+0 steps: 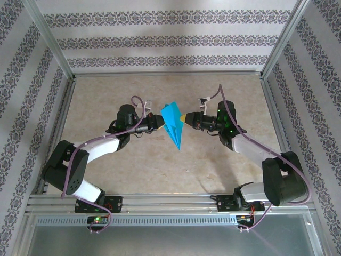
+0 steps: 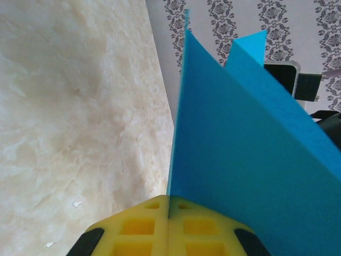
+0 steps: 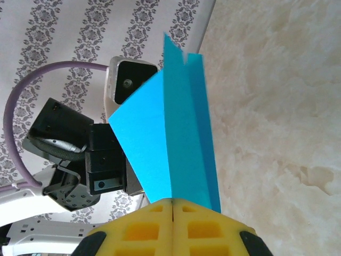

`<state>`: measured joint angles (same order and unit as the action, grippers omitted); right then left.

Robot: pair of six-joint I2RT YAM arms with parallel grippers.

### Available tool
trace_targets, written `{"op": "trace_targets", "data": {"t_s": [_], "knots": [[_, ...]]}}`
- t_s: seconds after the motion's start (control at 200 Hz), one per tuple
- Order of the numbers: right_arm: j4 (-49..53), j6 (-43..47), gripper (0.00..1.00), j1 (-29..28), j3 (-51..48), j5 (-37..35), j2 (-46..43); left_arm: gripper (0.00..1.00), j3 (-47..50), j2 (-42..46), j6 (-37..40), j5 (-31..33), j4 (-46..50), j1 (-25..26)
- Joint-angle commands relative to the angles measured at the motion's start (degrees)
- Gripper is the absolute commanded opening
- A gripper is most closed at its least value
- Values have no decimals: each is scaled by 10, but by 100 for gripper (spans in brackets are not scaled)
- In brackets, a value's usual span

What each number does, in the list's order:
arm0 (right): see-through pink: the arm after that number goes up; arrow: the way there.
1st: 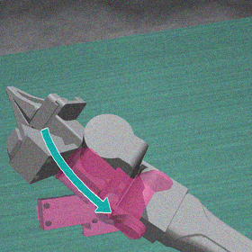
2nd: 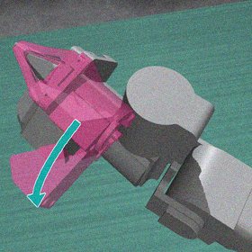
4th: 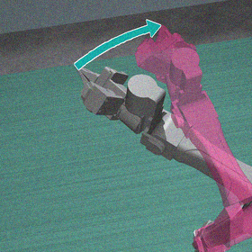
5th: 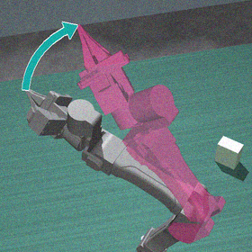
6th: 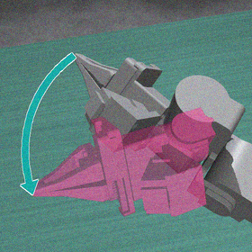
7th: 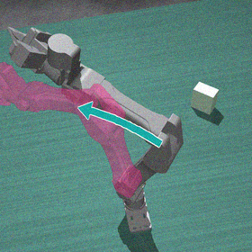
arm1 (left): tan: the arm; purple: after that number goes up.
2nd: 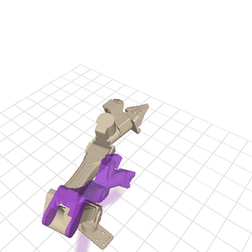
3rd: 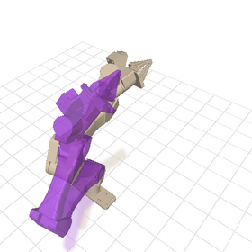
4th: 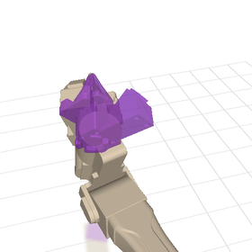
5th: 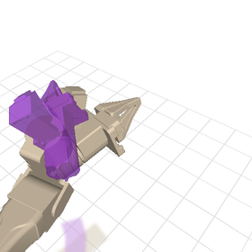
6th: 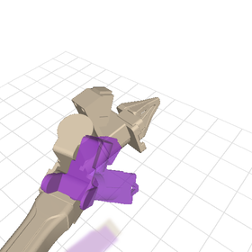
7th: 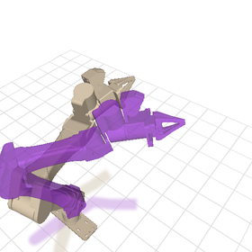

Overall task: Fold a paper plane with a square sheet of paper (fold left side to right side)
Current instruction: Turn over the paper plane at the center of the table.

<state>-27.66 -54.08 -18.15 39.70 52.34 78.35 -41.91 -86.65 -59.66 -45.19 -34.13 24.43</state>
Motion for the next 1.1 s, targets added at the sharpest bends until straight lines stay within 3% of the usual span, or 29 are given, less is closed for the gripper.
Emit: {"op": "trace_targets", "data": {"t_s": [0.0,0.095,0.285,0.435,0.54,0.76,1.099], "knots": [[-1,19,22,4,7,-25,9,1,-12,9,22,20,24,7],[36,48,40,12,-1,-49,19,0,-16,4,29,30,58,8],[227,160,53,18,16,-148,4,0,-25,-30,16,38,92,8],[429,261,53,0,67,-277,-22,0,-56,-69,24,57,169,11],[512,297,51,-24,103,-311,-22,0,-90,-99,43,71,233,15],[492,260,47,-99,121,-261,7,0,-139,-142,55,97,309,25],[469,240,52,-173,176,-288,112,0,-164,-159,59,114,358,31]]}}
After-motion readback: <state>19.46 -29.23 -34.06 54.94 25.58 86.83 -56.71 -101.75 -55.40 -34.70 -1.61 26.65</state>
